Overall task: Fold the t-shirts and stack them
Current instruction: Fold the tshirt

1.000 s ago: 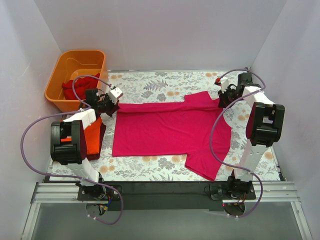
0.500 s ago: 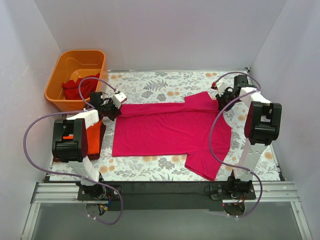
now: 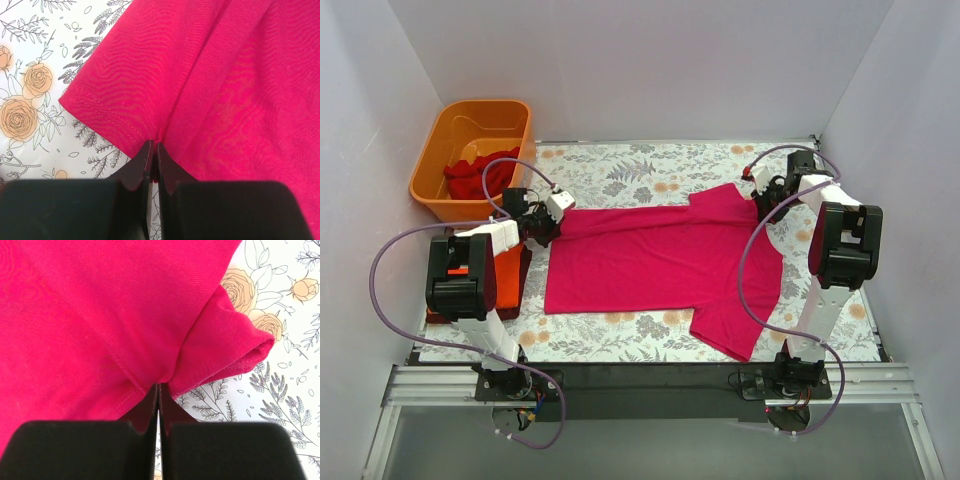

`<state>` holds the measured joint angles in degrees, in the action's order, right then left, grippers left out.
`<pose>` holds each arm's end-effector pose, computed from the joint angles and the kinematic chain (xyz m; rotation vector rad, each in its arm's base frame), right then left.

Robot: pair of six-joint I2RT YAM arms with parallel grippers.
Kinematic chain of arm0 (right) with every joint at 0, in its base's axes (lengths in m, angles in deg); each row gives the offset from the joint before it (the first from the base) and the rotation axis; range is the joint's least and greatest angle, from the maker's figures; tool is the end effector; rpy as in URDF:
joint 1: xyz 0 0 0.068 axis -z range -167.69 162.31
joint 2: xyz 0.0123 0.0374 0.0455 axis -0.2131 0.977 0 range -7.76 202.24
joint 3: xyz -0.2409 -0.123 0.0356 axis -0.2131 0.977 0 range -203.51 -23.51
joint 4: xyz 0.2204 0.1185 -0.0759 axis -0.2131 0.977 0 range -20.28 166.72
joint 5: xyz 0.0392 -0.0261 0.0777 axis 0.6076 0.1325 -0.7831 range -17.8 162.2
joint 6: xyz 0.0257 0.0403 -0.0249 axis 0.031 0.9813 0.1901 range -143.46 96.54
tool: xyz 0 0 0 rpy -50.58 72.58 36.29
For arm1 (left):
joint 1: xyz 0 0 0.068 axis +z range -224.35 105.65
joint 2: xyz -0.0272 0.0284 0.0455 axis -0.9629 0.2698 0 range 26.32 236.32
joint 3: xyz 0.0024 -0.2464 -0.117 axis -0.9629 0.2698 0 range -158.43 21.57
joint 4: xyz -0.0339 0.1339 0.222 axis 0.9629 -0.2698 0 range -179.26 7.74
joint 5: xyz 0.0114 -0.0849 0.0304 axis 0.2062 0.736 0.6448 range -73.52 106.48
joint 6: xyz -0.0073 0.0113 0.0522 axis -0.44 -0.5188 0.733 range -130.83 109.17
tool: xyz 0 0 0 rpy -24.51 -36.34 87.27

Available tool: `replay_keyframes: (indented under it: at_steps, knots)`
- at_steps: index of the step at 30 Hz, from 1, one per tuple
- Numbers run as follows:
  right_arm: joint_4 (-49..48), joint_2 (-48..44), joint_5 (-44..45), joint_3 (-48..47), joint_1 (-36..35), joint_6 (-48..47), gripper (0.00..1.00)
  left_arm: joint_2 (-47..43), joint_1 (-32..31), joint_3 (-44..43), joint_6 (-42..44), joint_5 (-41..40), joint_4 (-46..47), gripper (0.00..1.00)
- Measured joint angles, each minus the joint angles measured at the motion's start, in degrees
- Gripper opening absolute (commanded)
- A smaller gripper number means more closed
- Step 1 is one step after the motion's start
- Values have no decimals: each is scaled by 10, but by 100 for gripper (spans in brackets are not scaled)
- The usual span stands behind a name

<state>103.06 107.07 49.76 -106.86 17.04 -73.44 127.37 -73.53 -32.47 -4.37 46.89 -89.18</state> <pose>0.4163 -0.0208 0.1796 -1.0937 2.3289 0.1889 0.3435 -0.0132 0.1497 0.3328 2.4054 -0.6060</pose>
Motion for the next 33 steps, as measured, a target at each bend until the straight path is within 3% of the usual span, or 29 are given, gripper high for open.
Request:
replay_keyframes:
  at_steps: [17,18,19,22,28,33]
  knots:
    - [37,-29,-18,0,-4,9,1,11,-1,-20,-31,-13,4,0]
    - [40,-29,-16,5,-5,5,5,14,-1,-22,-31,-14,5,2]
    - [43,-29,-13,9,-7,3,15,17,-1,-23,-31,-16,5,13]
    - [62,-27,-6,8,-9,-2,32,20,-1,-26,-31,-17,1,28]
    - [101,-1,-14,-79,-9,17,37,12,-2,-58,-82,17,-23,36]
    - [104,26,-53,-205,-6,73,41,15,-47,-170,-177,24,-30,40]
